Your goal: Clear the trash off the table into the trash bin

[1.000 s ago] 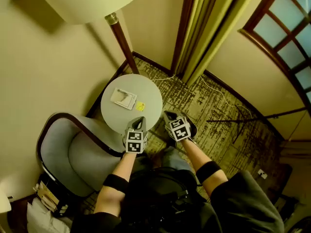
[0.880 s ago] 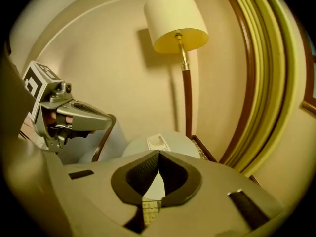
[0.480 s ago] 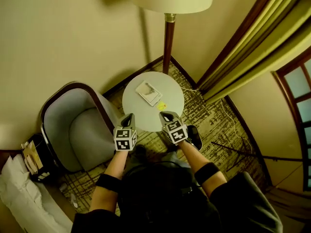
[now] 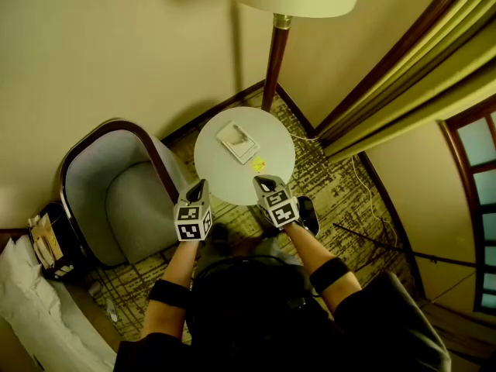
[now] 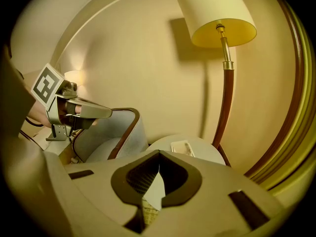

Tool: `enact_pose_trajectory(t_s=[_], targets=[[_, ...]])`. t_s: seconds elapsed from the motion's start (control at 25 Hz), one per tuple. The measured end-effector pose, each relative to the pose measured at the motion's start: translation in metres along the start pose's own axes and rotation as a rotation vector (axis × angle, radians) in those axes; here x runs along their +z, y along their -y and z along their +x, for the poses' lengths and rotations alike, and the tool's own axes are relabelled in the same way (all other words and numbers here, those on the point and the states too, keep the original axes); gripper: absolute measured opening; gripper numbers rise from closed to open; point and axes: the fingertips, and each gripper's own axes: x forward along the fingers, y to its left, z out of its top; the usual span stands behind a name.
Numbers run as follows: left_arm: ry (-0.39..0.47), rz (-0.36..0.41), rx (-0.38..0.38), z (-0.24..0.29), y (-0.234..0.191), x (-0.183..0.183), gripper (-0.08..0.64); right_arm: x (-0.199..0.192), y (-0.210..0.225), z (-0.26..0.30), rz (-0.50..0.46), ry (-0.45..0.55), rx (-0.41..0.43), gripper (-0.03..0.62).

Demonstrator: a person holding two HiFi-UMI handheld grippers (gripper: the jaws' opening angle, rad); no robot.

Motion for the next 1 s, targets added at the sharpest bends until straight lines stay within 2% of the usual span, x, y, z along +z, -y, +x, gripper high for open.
enact_pose_trajectory(t_s=[0.2, 0.28, 0.32, 0.6, 0.72, 0.88, 0.96, 1.0], targets=[[-0.006, 0.003, -0.002, 0.005, 0.008, 0.002, 0.0, 0.002, 0.001, -0.005, 0.025, -0.025, 0.014, 0.0], [-0.011, 0.013, -0.005, 0.009, 0.012, 0.002, 0.0, -0.004, 0.005, -0.004, 0.022, -0.038, 0.009, 0.008], [-0.011, 0.016, -0.008, 0.012, 0.013, 0.002, 0.0, -0.006, 0.008, -0.001, 0.015, -0.048, 0.005, 0.032], [-0.053, 0.035, -0.049, 0.042, 0.028, -0.011, 0.0, -0.039, 0.035, 0.018, -0.008, -0.148, -0.038, 0.04], [-0.072, 0.043, -0.066, 0.06, 0.03, -0.017, 0.0, -0.061, 0.049, 0.041, -0.041, -0.213, -0.035, 0.08], [-0.096, 0.063, -0.089, 0.084, 0.031, -0.029, 0.0, -0.092, 0.062, 0.077, -0.051, -0.284, -0.016, 0.209], [-0.104, 0.067, -0.099, 0.096, 0.03, -0.036, 0.0, -0.105, 0.068, 0.095, -0.045, -0.307, -0.016, 0.213], [-0.107, 0.065, -0.104, 0.102, 0.029, -0.04, 0.0, -0.111, 0.071, 0.104, -0.043, -0.318, -0.019, 0.24]])
